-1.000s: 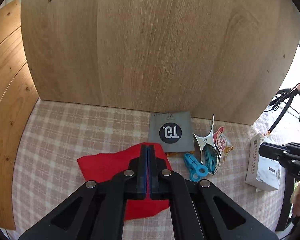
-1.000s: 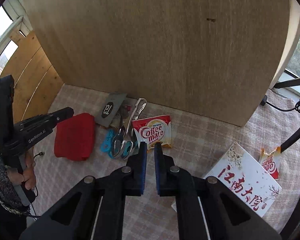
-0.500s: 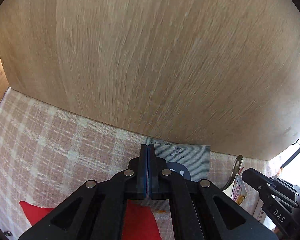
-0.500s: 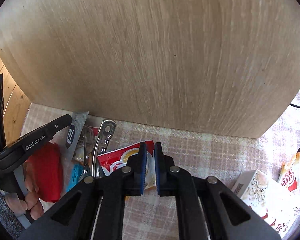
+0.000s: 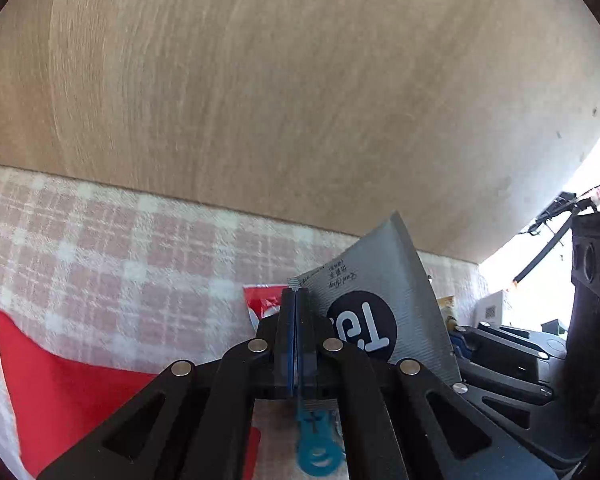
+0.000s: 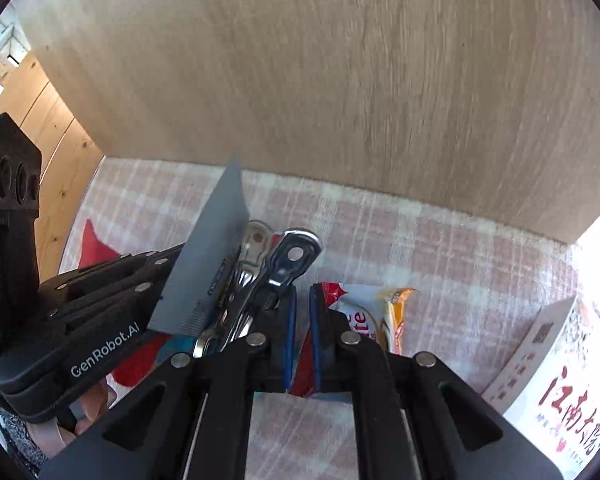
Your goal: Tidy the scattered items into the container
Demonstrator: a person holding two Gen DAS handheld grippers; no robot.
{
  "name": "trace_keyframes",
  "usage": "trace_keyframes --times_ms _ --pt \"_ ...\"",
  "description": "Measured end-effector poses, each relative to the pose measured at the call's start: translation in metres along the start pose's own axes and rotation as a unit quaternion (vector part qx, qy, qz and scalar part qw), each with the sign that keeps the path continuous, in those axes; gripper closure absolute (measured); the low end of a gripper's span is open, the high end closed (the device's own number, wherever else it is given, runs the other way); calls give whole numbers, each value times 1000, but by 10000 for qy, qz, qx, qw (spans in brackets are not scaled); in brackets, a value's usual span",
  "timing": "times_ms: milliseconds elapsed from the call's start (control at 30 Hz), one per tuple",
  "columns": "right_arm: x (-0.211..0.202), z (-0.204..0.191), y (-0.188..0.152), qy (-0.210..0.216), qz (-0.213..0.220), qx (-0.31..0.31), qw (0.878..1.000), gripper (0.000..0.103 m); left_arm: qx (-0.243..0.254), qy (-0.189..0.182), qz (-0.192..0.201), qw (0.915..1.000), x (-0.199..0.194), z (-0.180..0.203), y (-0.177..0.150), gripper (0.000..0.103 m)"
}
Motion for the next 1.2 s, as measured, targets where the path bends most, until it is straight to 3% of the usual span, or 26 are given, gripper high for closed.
trace_keyframes --times_ms 133,300,433,500,567,700,800,933,1033,1100,1200 --pt "-10 -1 -34 147 -302 -202 9992 95 445 -113 -128 9989 -8 27 -38 103" --pt "-31 2 -100 378 -764 -528 9950 96 710 -337 -315 9964 -29 57 -101 103" --pt "-59 9 -176 550 -1695 -1061 9783 96 1011 -898 -812 9875 -49 95 -151 103" --pt "-79 23 -197 374 -1729 -1128 9777 96 1208 -1277 -1130 9779 -61 118 -168 103" --pt "-103 36 -196 85 -1436 -1072 9838 96 1349 -973 -1103 9799 -73 116 -180 103" --pt "-130 57 -162 42 -852 -818 9930 96 831 -495 -543 9938 -102 82 -156 103" --pt "-130 41 -148 136 -613 -854 9944 96 370 43 -76 9993 -111 40 -127 103" --pt "-121 14 -115 148 -201 -861 9960 96 -70 708 337 9969 -136 -35 -101 103" --pt "-126 15 -93 197 37 -661 9976 95 -264 906 519 9942 -144 -73 -77 103" --pt "-125 23 -80 184 114 -449 9988 95 -365 819 527 9946 -139 -91 -60 102" --pt "-134 48 -64 -39 262 -178 9995 95 -336 1006 435 9934 -121 -113 -31 102"
Point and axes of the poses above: each gripper's, at about its wrist camera, not at the fingertips, and x roughly the way its jaws point, z to its right, y to its top, the point moved 6 cm from there along x, roughly the way its jaws point, and after that the axes turned 7 degrees about x, right-handed, at the moved point
